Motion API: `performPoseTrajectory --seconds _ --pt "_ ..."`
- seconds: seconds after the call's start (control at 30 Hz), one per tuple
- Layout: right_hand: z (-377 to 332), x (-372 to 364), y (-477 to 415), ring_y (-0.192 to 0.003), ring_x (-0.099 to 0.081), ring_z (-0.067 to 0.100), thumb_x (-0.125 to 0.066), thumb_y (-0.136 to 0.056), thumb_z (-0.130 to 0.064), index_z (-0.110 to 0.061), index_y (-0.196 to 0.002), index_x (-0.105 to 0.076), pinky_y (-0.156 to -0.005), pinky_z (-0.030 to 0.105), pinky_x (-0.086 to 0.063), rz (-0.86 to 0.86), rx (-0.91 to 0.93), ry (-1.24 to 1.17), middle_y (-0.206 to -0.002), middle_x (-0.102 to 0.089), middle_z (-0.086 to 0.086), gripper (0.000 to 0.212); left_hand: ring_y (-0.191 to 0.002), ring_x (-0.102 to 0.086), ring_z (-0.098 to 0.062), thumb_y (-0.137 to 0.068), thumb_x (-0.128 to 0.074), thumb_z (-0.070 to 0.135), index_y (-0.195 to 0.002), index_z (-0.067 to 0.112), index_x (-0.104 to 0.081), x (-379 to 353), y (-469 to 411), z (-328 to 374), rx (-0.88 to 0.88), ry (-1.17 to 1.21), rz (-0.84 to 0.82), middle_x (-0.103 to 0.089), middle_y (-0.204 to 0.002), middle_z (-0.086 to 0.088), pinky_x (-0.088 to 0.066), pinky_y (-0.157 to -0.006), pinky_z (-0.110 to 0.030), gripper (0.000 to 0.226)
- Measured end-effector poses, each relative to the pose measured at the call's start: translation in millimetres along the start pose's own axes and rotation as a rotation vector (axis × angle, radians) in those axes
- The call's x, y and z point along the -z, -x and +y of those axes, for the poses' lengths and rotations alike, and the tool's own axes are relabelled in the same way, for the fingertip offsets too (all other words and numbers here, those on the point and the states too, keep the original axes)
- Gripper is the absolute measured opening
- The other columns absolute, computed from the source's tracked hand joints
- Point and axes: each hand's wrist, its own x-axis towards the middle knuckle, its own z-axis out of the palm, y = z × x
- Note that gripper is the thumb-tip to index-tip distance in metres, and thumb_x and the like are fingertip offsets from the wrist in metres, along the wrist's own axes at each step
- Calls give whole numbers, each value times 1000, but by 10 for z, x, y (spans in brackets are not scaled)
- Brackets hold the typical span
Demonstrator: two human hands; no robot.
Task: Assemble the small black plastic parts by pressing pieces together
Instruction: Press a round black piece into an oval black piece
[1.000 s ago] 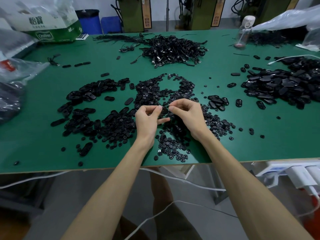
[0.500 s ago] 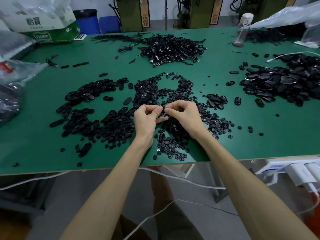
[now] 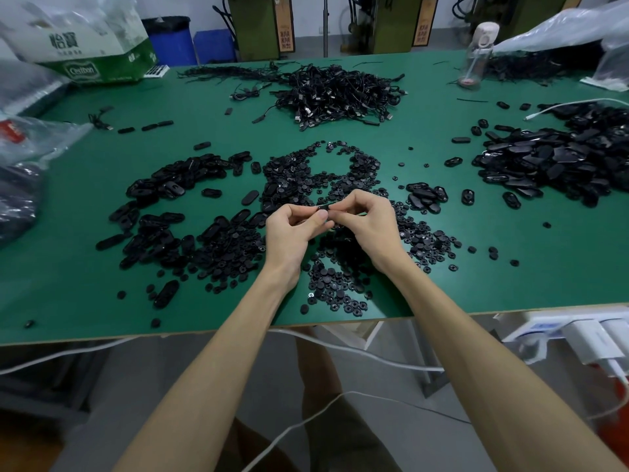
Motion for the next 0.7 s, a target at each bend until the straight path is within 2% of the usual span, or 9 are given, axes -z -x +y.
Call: performPoseTrajectory --seconds 0.07,0.13,0.3,0.37,0.5,0.63,0.7 --pt "-17 -4 5 -69 -55 2 -82 -85 -12 -15 -83 -78 -70 22 -48 31 28 36 -79 -67 -8 5 -87 -79 -26 -91 -73 -4 -106 -8 -61 -3 -1 0 7 11 -11 -67 -109 -24 -61 -80 -26 19" --pt "-48 -17 19 -73 -57 1 -80 -86 -8 -11 -89 -80 -72 20 -49 33 69 87 -90 -68 -5 5 -87 -79 -24 -93 -71 -5 -112 -7 -57 -7 -4 2 10 16 -14 -63 -115 -26 -61 -81 -26 24" --pt "-112 -38 34 -93 -60 4 -66 -95 0 -14 -107 -82 -81 16 -48 -62 113 167 -109 -64 -2 24 -86 -78 -15 -96 -64 -7 -117 -2 -54 -12 -6 11 -4 17 23 -58 -119 -23 -61 -80 -24 23" --pt "-118 -48 26 -101 -59 9 -63 -96 1 -15 -112 -81 -82 16 -47 -101 124 203 -113 -61 1 29 -86 -78 -14 -97 -64 -7 -118 -3 -54 -14 -4 18 -1 35 49 -57 -118 -22 -61 -80 -24 24" --pt "-126 -72 34 -103 -58 9 -61 -95 3 -18 -114 -80 -80 9 -42 -141 154 232 -113 -61 2 33 -80 -77 -12 -96 -65 -8 -120 -7 -55 -11 -11 29 9 53 102 -61 -110 -18 -61 -78 -24 26" --pt "-113 -33 30 -103 -62 11 -69 -97 -11 -25 -108 -82 -93 25 -51 -97 122 114 -113 -63 -2 22 -73 -76 -13 -96 -65 -6 -119 -7 -57 -14 -4 35 27 51 117 -64 -101 -14 -61 -75 -23 24" --pt "-99 -18 22 -98 -66 14 -71 -96 -17 -25 -112 -80 -92 37 -56 -53 105 78 -113 -66 -2 20 -70 -75 -14 -96 -67 -5 -116 -6 -58 -11 0 44 27 46 103 -65 -97 -12 -60 -73 -23 22"
